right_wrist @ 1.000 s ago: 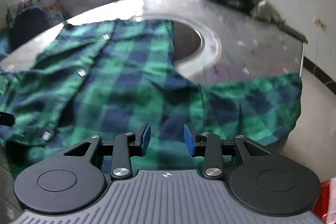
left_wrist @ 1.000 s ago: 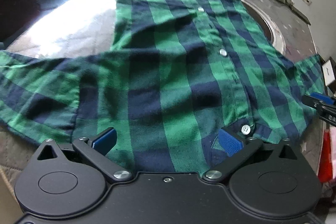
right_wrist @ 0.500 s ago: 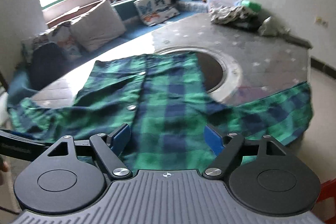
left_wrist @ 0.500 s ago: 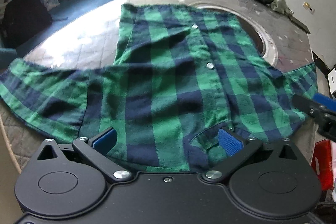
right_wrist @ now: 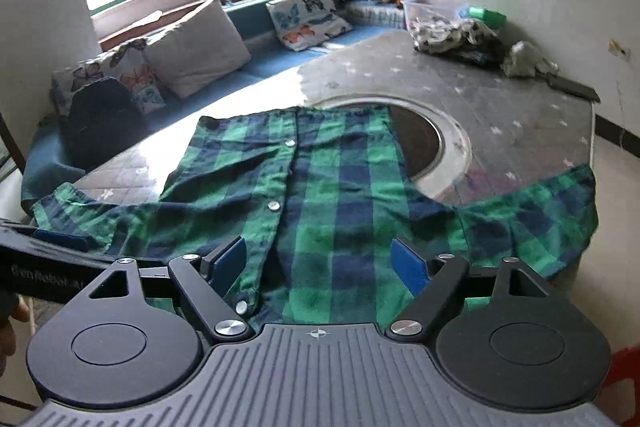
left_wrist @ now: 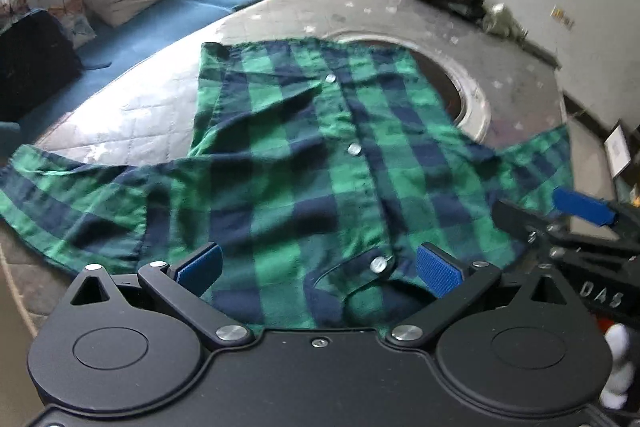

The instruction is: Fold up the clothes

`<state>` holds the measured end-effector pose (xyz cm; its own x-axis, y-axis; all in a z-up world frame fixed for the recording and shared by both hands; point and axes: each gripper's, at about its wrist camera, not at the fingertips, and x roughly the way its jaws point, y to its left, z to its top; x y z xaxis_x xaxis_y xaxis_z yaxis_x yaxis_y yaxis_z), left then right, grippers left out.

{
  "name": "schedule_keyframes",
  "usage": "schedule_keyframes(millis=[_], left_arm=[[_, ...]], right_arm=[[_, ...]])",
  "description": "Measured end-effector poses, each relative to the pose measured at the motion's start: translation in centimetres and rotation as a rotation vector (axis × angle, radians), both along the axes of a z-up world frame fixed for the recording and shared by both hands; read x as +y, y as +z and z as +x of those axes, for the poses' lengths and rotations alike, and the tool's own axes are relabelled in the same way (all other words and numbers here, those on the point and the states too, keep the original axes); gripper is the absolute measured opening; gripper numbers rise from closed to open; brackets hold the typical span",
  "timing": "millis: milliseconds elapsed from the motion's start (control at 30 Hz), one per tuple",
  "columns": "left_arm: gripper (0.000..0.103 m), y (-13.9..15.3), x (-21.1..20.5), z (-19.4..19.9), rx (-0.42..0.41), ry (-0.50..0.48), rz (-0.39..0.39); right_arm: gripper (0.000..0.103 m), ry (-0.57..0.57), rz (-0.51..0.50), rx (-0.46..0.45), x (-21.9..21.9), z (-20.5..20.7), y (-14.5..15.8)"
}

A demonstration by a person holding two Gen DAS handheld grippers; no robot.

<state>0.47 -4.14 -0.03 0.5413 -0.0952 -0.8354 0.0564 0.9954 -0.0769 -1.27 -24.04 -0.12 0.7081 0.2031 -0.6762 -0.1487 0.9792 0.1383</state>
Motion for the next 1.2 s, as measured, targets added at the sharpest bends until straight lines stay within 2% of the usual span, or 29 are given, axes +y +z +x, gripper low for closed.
schedule_keyframes(millis=[367,767,1200], left_arm=[[0.103,-1.1,-0.4,-0.7,0.070,0.007,0.007],[0.103,-1.4,-0.7,-1.0,0.093,0.015,0.029],[0.103,-1.2,-1.1,-0.7,0.087,0.004,0.046]], right_arm=[[0.080,-0.038,-0.043,0.070,0.3,-0.6,-1.0],[0.080,-0.058,-0.072,0.135,0.5,-0.5,-1.4],[0.080,-0.061,-0.094,0.144,0.6,-0.2,-1.5]])
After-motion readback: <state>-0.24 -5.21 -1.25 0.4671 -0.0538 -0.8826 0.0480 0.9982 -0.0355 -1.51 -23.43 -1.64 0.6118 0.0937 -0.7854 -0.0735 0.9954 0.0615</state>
